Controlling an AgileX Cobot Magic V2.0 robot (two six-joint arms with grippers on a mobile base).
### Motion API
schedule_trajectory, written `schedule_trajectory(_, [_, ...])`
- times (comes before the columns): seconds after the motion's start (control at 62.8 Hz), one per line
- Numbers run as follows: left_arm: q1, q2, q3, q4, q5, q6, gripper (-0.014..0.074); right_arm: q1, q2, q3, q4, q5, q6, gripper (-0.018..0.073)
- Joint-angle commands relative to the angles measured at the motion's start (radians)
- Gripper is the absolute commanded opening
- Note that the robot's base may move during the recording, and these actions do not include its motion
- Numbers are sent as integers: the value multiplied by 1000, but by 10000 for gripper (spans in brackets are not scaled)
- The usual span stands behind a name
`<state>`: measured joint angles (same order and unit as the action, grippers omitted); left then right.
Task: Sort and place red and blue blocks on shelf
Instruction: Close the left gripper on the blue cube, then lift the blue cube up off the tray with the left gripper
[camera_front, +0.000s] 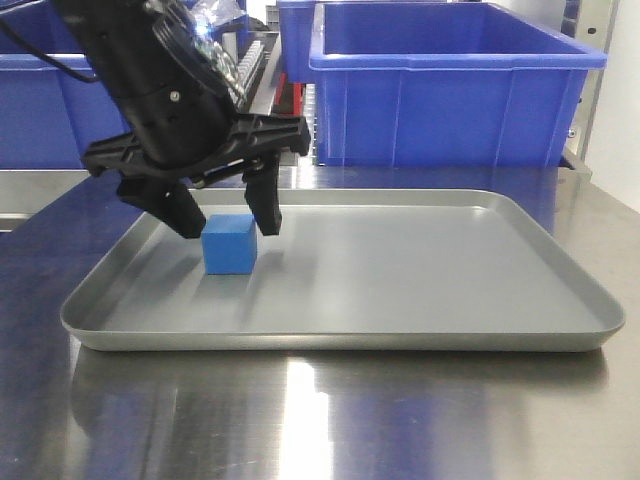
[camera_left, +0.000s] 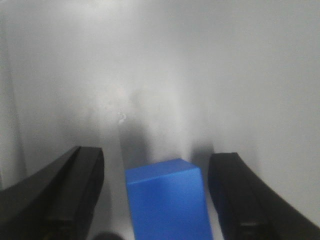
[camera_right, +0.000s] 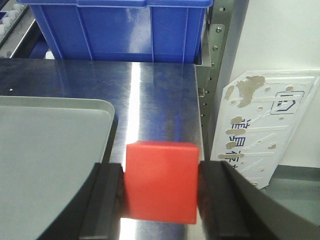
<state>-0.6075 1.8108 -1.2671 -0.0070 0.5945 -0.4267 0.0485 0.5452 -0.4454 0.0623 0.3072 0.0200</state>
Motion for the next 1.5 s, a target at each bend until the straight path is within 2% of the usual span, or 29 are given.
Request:
schedule_trajectory(0.0, [-7,-37,-32,1,-38,-9,503,-7,-1,-29,-8,-87,-5,49])
schedule_trajectory(0.414, [-7,-29,-32,1,-29,-9,490,-7,-1,-29,-8,-87,-5,49])
schedule_trajectory(0.541, [-7,-29,-32,1,-20,-9,412,-7,-1,-29,-8,-87,-5,49])
schedule_trajectory(0.764, [-7,-32,-32,1,2,-9,191,-7,-1,-29,-8,-87,-5,49])
schedule_trajectory(0.86, [-7,-42,-32,7,19,-7,124,-7,-1,-29,-8,-87,-5,49])
schedule_trajectory(1.178, [8,-144,-32,73,23,-2,126,-7,-1,-29,-8,-87,-5,49])
schedule_trajectory(1.481, [79,-285,-32,131,23,-2,126,-7,-1,-29,-8,-87,-5,49])
